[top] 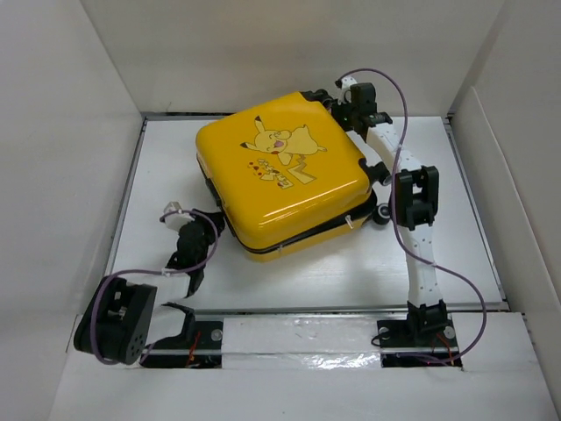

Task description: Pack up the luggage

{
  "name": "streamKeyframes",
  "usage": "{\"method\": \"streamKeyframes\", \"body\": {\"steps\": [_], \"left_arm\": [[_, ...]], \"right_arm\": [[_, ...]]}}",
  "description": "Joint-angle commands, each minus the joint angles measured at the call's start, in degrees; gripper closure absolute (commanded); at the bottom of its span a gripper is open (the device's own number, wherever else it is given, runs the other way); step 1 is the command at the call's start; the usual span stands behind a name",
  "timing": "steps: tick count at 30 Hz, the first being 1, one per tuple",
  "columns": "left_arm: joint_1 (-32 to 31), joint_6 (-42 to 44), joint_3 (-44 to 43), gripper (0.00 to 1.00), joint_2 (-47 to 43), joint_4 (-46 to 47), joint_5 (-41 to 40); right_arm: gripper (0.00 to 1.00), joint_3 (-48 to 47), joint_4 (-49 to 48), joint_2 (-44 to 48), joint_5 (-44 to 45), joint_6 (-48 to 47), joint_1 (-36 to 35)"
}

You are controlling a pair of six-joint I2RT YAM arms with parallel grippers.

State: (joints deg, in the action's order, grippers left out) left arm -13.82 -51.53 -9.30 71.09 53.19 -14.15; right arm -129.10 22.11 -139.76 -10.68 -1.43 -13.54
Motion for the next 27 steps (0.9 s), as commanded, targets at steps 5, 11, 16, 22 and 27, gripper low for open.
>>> {"method": "streamKeyframes", "body": {"steps": [5,11,16,22,27], "left_arm": [[-16.93,-2.96,5.7,0.62,-11.84,-7.83,11.44],[-18.96,-1.04,4.56,0.61,-19.75,-15.74,9.32],[-18.96,2.04,-0.53,0.61,-21.87,-21.19,9.93],[-18.96,4.85,-9.23,0.64,-17.84,-22.87,10.63],[-18.43,6.35,-17.15,0.85,-11.77,-24.62,16.24]], "right_arm": [[0.41,-8.38,-1.79,3.43,-22.81,8.37,-6.77],[0.17,0.95,-3.57,16.26,-19.05,6.18,-3.43],[0.07,10.78,-7.16,29.61,-14.11,3.9,0.17],[0.56,41.33,-19.1,55.17,-10.86,3.27,1.59],[1.0,71.57,-30.25,77.5,-5.07,4.07,-7.97]]}}
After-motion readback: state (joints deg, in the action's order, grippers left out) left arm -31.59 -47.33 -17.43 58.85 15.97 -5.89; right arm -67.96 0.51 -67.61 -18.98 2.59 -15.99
